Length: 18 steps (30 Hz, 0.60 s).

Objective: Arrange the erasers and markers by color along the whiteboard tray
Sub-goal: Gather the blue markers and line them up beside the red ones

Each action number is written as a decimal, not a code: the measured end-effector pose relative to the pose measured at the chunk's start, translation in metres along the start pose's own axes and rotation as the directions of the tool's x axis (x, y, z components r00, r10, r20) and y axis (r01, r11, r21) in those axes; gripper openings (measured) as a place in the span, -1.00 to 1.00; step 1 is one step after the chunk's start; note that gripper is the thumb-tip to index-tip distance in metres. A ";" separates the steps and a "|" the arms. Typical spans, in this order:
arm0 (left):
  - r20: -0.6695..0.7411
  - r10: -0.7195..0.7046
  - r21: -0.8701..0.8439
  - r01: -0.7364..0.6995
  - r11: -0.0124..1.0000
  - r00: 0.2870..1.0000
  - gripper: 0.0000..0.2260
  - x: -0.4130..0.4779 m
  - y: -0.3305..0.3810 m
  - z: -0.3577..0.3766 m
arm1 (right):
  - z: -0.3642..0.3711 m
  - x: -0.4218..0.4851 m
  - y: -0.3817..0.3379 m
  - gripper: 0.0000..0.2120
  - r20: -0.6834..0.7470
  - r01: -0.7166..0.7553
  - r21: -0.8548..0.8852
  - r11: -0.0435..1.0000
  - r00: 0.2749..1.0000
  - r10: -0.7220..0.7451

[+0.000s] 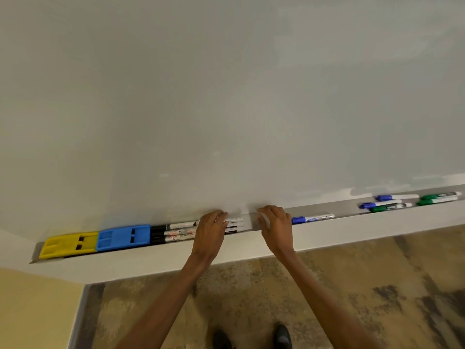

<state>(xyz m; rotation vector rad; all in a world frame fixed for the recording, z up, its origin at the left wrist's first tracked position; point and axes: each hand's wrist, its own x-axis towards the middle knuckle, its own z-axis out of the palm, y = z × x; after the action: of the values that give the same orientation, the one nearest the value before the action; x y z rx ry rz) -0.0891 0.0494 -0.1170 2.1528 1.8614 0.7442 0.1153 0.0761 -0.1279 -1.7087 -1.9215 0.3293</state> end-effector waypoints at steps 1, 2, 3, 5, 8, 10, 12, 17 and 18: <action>0.005 0.008 -0.014 -0.008 1.000 1.000 -0.78 0.004 0.007 0.004 | -0.007 -0.001 0.007 -0.84 -0.022 -0.014 -0.013 1.000 1.000 0.014; 0.009 0.015 -0.028 -0.015 0.999 1.000 -0.78 0.007 0.014 0.008 | -0.013 -0.004 0.013 -0.82 -0.042 -0.033 -0.028 0.999 0.999 0.032; 0.018 0.023 -0.043 -0.023 0.999 1.000 -0.77 0.009 0.022 0.012 | -0.020 -0.008 0.020 -0.80 -0.059 -0.062 -0.045 0.997 0.997 0.059; 0.049 0.063 -0.053 -0.060 0.997 0.997 -0.74 0.014 0.039 0.022 | -0.034 -0.018 0.034 -0.71 -0.092 -0.135 -0.079 0.988 0.988 0.128; 0.079 0.137 -0.049 -0.134 0.990 0.987 -0.69 0.018 0.066 0.039 | -0.053 -0.037 0.054 -0.55 -0.111 -0.239 -0.121 0.963 0.968 0.226; 0.109 0.159 -0.059 -0.154 0.986 0.981 -0.66 0.018 0.085 0.050 | -0.064 -0.051 0.069 -0.45 -0.101 -0.301 -0.138 0.944 0.952 0.289; 0.155 0.176 -0.069 -0.167 0.984 0.972 -0.65 0.017 0.104 0.062 | -0.075 -0.064 0.084 -0.40 -0.104 -0.362 -0.120 0.924 0.931 0.351; 0.255 0.190 -0.075 -0.177 0.981 0.948 -0.67 0.027 0.147 0.090 | -0.095 -0.087 0.120 -0.36 -0.071 -0.440 -0.076 0.895 0.898 0.435; 0.271 0.186 -0.081 -0.170 0.982 0.945 -0.68 0.032 0.155 0.094 | -0.099 -0.089 0.127 -0.36 -0.060 -0.444 -0.068 0.893 0.896 0.441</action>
<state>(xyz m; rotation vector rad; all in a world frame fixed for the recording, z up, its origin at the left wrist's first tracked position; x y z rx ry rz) 0.0941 0.0675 -0.1182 2.2747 1.5052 0.4880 0.2795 -0.0059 -0.1332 -2.1860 -1.5130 0.3818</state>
